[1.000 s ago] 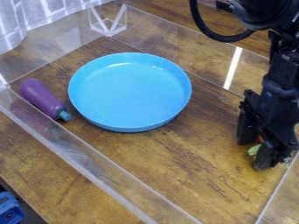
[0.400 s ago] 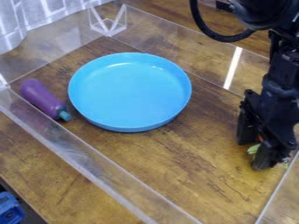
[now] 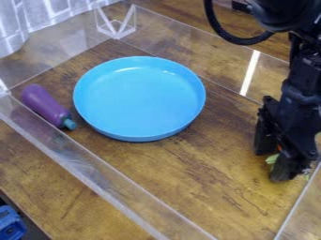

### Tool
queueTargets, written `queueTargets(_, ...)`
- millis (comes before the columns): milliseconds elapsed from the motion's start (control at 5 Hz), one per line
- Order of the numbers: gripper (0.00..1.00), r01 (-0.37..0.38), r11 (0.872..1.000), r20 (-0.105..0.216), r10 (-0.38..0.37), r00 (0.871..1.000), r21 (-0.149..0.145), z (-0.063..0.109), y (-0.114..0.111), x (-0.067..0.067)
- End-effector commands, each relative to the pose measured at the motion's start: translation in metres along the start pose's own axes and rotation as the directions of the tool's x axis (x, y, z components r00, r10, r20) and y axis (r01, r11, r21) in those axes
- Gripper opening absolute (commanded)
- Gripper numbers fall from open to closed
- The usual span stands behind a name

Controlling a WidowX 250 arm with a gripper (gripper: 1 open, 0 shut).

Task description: Move the carrot to the left side

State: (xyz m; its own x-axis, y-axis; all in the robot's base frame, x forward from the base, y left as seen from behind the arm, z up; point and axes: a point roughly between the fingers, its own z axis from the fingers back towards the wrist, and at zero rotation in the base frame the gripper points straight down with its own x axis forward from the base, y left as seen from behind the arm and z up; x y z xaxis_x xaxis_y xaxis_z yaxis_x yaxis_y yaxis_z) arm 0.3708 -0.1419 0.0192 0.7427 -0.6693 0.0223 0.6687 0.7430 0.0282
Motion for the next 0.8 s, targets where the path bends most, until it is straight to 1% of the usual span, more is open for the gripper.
queueTargets(0, 0.0, -0.027, 1.0, 0.008, 0.027, 1.0, 0.005, -0.0011, 0.014, -0.004)
queueTargets(600, 0.0, -0.014, 1.0, 0.024, 0.014, 1.0, 0.011, -0.0018, 0.0169, -0.0018)
